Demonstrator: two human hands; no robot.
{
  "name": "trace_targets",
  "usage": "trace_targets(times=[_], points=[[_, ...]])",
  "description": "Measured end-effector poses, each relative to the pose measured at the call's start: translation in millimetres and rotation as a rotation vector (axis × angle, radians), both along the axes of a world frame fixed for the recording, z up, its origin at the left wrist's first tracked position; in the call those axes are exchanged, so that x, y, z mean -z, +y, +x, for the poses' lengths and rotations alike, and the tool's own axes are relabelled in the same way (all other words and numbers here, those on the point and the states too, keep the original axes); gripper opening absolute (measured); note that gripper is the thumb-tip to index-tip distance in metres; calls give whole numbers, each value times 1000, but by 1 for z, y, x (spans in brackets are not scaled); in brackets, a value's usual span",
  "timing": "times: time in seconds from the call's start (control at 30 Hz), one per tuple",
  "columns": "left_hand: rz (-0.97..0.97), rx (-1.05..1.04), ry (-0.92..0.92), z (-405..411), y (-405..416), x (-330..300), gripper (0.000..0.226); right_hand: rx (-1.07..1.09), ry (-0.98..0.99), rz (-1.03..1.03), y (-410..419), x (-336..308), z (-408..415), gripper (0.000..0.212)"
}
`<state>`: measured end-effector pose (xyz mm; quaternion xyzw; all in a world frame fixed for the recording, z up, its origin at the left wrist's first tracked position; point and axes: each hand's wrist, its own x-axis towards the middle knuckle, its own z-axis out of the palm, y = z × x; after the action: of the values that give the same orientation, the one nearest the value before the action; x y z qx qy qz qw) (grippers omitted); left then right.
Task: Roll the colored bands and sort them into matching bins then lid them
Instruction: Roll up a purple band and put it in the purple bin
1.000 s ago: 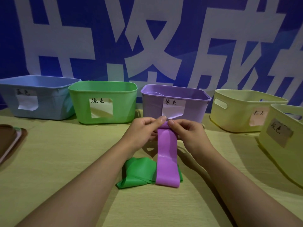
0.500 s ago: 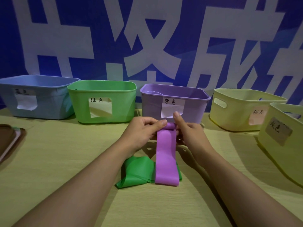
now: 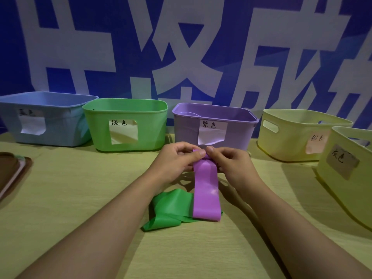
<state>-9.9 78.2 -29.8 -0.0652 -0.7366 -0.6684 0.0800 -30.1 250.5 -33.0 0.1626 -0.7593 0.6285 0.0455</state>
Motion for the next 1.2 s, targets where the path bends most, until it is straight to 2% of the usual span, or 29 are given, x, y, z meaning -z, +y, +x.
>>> trace_targets(times=[0.13, 0.2, 0.3, 0.5, 0.73, 0.97, 1.2], points=[[-45, -49, -75, 0, -1, 1, 52, -16, 30, -2, 0, 1, -2, 21], [-85, -66, -71, -2, -2, 3, 58, -24, 46, -12, 0, 1, -1, 20], [-76, -57, -54, -2, -2, 2, 48, -30, 31, -49, 0, 1, 1, 23], [-47, -2, -39, 0, -1, 1, 25, -38, -167, -47, -1, 1, 5, 54], [-47, 26, 9, -1, -1, 2, 20, 9, -198, -22, -2, 2, 4, 70], [-26, 78, 38, 1, -1, 2, 26, 8, -111, 35, 0, 1, 3, 44], [-36, 76, 26, 2, -3, 1, 28, -31, -62, 13, 1, -1, 3, 33]])
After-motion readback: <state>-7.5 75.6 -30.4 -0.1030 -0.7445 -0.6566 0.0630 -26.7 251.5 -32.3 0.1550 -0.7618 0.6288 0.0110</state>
